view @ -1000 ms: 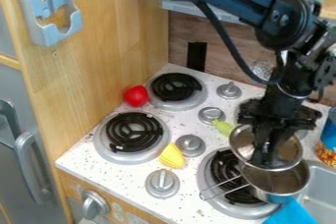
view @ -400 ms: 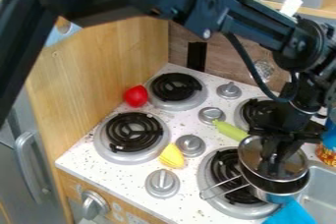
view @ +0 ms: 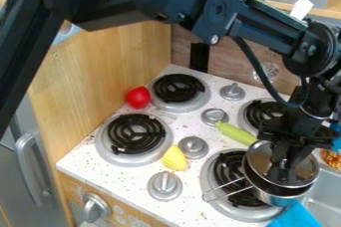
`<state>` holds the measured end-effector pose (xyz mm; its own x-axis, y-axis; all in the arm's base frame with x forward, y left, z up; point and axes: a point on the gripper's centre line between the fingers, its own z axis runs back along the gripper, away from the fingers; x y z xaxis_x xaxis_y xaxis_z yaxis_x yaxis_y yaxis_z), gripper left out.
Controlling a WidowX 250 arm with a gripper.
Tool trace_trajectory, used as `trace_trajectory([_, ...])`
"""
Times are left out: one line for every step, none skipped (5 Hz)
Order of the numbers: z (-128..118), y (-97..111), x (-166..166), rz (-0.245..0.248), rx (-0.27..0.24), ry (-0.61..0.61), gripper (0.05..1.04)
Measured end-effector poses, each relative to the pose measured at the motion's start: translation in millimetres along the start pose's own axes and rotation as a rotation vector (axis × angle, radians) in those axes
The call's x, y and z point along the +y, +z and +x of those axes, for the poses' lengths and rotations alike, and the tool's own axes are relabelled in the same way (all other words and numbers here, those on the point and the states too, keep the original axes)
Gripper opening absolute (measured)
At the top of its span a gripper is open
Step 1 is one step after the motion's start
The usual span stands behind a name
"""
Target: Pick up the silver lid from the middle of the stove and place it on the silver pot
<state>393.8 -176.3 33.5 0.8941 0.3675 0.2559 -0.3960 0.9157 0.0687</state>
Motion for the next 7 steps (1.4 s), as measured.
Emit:
trace_trajectory([-1,-2,1,0.0,-0.003,-0.003,0.321])
trace_trajectory([-11,-7,16,0.025,0.016,0.008,0.321])
trace_trajectory([-16,-7,23,0.019,0.014,0.018,0.365])
trace_trajectory([-21,-4,31,0.015,0.012,0.01,0.696])
trace_trajectory([-19,-3,35,0.004,0.01,0.011,0.947])
trace_trajectory([-15,6,37,-0.024,0.007,0.02,1.009])
trace_trajectory([-11,11,39,-0.053,0.004,0.026,1.005])
